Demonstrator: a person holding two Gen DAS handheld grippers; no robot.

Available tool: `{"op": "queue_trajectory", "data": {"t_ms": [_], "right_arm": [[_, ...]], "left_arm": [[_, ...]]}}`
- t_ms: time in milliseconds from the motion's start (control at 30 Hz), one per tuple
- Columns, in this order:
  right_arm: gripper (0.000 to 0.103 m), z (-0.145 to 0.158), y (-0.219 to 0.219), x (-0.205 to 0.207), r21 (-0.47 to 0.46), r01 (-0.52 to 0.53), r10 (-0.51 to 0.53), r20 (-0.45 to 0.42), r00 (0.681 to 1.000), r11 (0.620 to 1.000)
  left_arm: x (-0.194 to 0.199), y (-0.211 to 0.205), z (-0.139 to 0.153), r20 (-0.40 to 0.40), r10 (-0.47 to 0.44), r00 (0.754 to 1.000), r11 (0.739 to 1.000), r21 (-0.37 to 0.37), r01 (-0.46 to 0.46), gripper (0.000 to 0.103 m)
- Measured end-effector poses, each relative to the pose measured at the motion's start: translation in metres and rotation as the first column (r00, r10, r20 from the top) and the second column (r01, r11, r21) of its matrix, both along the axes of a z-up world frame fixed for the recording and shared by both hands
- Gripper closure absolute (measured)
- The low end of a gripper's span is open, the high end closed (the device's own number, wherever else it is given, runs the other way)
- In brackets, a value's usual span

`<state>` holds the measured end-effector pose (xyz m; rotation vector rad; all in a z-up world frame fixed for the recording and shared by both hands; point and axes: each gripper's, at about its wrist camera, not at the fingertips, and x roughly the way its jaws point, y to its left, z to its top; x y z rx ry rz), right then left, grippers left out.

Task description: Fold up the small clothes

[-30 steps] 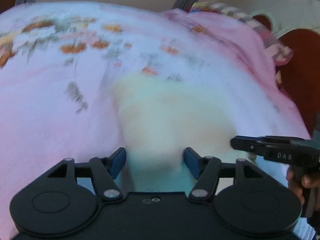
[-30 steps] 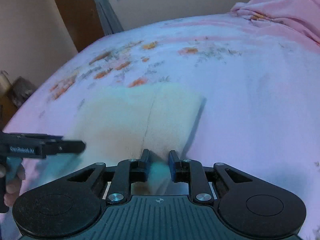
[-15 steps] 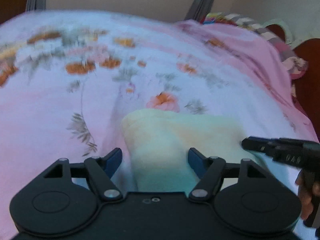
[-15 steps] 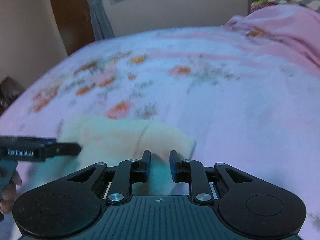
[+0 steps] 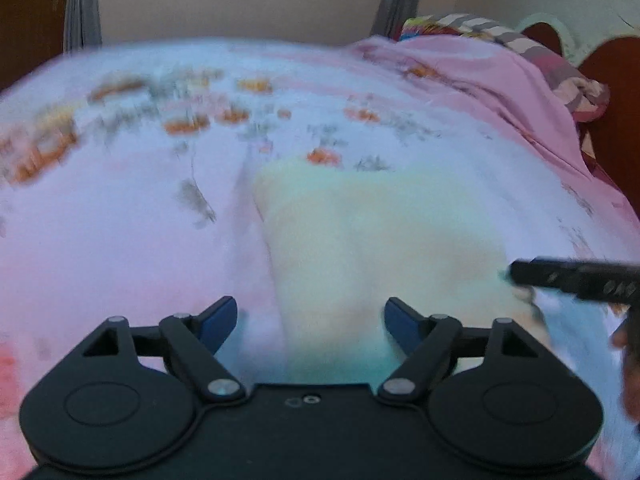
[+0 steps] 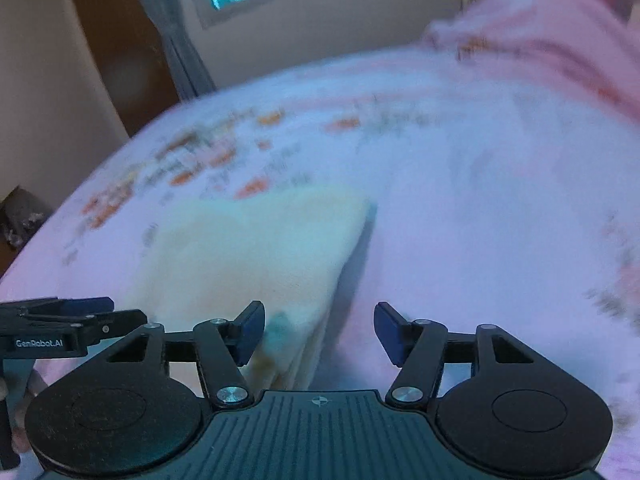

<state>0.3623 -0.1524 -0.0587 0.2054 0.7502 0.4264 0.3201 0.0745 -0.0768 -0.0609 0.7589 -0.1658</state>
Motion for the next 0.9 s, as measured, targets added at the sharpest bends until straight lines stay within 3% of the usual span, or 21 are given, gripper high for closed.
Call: {"op": "queue_trajectory", "data": {"t_ms": [133, 267, 433, 600, 767, 900], "right_arm": [[0.042, 0.034, -0.018, -0.061, 0.054, -0.031, 0.028, 0.047, 0.998, 0.998], [0.014, 0.060, -0.029, -0.137, 0.058, -0.051, 0.045, 0.108, 0.993, 0.997], [0.014, 0.078, -0.032, -0.219, 0.037, -0.060, 0.052, 0.170, 0.984, 0.998], [0.014, 0.092, -0.027, -0.279, -0.003, -0.028, 0.028, 0.260, 0.965, 1.000], [0.013, 0.098, -0.029, -0.318, 0.004, 0.034, -0.034, 0.292, 0.956, 0.999], [0.011, 0.095, -0.030, -0.335, 0.006, 0.024, -0.024, 0.289, 0.957, 1.000]], "left_arm": [[-0.059, -0.004, 0.025, 0.062, 0.017, 0.998, 0.999, 0.033, -0.019, 0.022], [-0.122, -0.013, 0.044, 0.059, 0.041, 0.997, 0.998, 0.048, -0.044, 0.019], [-0.188, -0.019, 0.061, 0.100, 0.068, 0.993, 0.997, 0.026, -0.071, 0.019], [-0.247, -0.033, 0.078, 0.198, 0.059, 0.978, 0.995, 0.066, -0.073, 0.018], [-0.287, -0.041, 0.082, 0.206, 0.084, 0.975, 0.992, 0.073, -0.101, 0.015], [-0.310, -0.044, 0.082, 0.231, 0.084, 0.969, 0.992, 0.077, -0.104, 0.014]]}}
